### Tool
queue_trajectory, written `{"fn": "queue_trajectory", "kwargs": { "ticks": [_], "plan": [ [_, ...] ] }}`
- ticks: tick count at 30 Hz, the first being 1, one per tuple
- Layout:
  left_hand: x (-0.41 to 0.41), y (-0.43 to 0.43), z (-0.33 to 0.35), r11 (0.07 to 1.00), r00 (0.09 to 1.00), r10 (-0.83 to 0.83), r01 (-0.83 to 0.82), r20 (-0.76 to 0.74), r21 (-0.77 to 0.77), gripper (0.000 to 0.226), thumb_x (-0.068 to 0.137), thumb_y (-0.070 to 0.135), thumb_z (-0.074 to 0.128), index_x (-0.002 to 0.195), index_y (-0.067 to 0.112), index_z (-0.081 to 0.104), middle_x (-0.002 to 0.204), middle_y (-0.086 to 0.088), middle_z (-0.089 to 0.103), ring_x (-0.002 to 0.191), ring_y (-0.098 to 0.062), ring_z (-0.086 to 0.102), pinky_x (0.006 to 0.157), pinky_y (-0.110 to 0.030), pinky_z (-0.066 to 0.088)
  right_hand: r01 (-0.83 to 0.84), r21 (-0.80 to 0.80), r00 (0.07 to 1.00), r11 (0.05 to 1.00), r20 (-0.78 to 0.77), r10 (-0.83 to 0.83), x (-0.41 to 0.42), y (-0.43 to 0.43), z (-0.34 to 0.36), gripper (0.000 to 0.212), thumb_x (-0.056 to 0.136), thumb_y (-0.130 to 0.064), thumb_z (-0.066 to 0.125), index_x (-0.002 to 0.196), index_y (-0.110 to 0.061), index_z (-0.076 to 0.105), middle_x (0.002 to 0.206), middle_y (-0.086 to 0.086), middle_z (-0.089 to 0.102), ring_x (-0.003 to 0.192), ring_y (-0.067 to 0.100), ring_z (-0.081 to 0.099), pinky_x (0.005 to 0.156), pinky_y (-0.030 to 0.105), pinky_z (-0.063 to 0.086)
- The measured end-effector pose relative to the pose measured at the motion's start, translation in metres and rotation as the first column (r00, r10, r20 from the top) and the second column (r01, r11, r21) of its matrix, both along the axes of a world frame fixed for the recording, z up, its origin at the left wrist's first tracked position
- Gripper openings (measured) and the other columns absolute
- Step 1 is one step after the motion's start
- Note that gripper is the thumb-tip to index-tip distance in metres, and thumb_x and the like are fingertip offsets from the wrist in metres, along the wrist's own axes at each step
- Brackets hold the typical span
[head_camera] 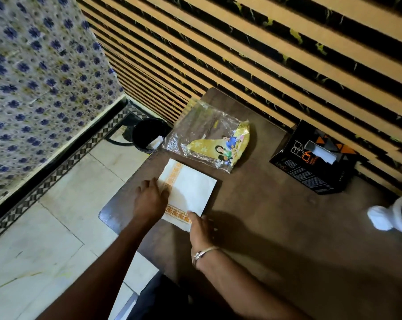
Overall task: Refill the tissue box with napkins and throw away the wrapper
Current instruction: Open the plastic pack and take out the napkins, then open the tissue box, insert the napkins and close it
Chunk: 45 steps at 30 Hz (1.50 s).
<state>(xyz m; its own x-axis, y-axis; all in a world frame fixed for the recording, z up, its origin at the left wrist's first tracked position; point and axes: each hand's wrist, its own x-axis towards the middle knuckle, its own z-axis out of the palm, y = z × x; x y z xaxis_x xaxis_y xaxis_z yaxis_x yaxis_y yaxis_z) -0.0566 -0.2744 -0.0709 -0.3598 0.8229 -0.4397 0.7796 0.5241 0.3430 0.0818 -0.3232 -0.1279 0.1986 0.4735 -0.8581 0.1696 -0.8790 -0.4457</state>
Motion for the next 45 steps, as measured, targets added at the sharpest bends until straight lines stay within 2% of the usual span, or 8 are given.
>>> {"fn": "queue_trajectory", "kwargs": {
  "ticks": [14,17,25,27,31,34,37,45],
  "plan": [
    [0.005,0.010,0.006,1.000,0.999,0.026,-0.027,-0.037,-0.008,0.041,0.096,0.025,0.048,0.133,0.007,0.048,0.132,-0.021,0.051,0.124,-0.042,0.046,0.105,-0.051,0.032,0.092,0.030,0.990,0.995,-0.110,-0.088,-0.028,0.004,0.056,0.094,0.061,-0.040,0.064,0.146,-0.010,0.038,0.147,0.017,0.045,0.132,0.036,0.045,0.115,0.044,0.033],
    [-0.001,0.006,0.003,1.000,1.000,0.009,-0.009,-0.029,0.005,0.036,0.097,0.026,0.048,0.125,0.006,0.054,0.126,-0.022,0.055,0.116,-0.041,0.051,0.099,-0.046,0.038,0.127,0.089,0.986,0.988,-0.122,-0.116,-0.019,0.010,0.080,0.063,0.088,-0.013,0.060,0.145,-0.003,0.037,0.144,0.018,0.045,0.127,0.035,0.049,0.102,0.031,0.041],
    [0.000,0.000,0.000,1.000,1.000,0.012,-0.012,0.018,0.010,0.036,0.095,0.031,0.050,0.119,0.006,0.057,0.117,-0.020,0.057,0.107,-0.039,0.054,0.091,-0.045,0.050,0.084,0.116,0.989,0.990,-0.131,-0.068,-0.004,0.012,0.077,0.060,0.095,-0.012,0.051,0.151,-0.014,0.030,0.146,0.016,0.044,0.127,0.033,0.051,0.085,0.020,0.046],
    [-0.002,0.001,0.000,0.998,0.998,0.052,-0.053,0.031,0.027,0.040,0.096,0.034,0.050,0.126,0.008,0.056,0.119,-0.019,0.056,0.111,-0.039,0.053,0.094,-0.044,0.048,0.041,0.113,0.996,0.993,-0.088,-0.031,-0.001,0.012,0.074,0.052,0.096,-0.011,0.051,0.146,-0.010,0.037,0.145,0.016,0.044,0.125,0.032,0.052,0.060,-0.003,0.039],
    [-0.006,0.004,-0.005,1.000,1.000,0.021,-0.022,0.019,0.011,0.037,0.097,0.035,0.047,0.117,0.007,0.059,0.115,-0.020,0.059,0.108,-0.038,0.055,0.093,-0.043,0.046,0.035,0.089,0.994,0.995,-0.106,-0.026,0.006,0.016,0.077,0.045,0.098,-0.012,0.048,0.142,-0.004,0.041,0.144,0.019,0.043,0.117,0.031,0.052,0.040,-0.004,0.033],
    [-0.005,0.006,-0.003,0.999,0.999,0.038,-0.039,0.016,0.031,0.040,0.096,0.037,0.049,0.122,0.007,0.057,0.121,-0.020,0.057,0.112,-0.038,0.053,0.096,-0.045,0.044,0.005,0.105,0.997,0.995,-0.080,0.004,0.008,0.018,0.075,0.049,0.098,-0.012,0.048,0.146,-0.005,0.038,0.147,0.019,0.040,0.128,0.031,0.048,0.059,-0.001,0.041],
    [0.007,0.014,0.007,0.982,0.999,0.043,-0.041,-0.006,0.185,0.057,0.098,0.043,0.048,0.141,0.006,0.044,0.141,-0.021,0.046,0.130,-0.040,0.043,0.107,-0.049,0.038,0.082,0.142,0.993,0.986,-0.096,-0.069,0.015,0.024,0.080,0.068,0.099,-0.023,0.050,0.157,-0.015,0.015,0.162,0.015,0.022,0.142,0.033,0.035,0.108,0.035,0.041],
    [0.107,0.059,0.036,0.916,0.907,-0.291,0.171,0.306,0.363,0.080,0.098,0.056,0.040,0.157,0.011,0.012,0.166,-0.009,0.010,0.153,-0.023,0.008,0.124,-0.043,0.013,0.412,0.589,0.882,0.695,-0.066,-0.467,0.083,0.070,0.100,0.073,0.099,-0.023,0.054,0.157,-0.014,0.011,0.166,0.009,0.009,0.152,0.022,0.017,0.122,0.029,0.018]
  ]
}}
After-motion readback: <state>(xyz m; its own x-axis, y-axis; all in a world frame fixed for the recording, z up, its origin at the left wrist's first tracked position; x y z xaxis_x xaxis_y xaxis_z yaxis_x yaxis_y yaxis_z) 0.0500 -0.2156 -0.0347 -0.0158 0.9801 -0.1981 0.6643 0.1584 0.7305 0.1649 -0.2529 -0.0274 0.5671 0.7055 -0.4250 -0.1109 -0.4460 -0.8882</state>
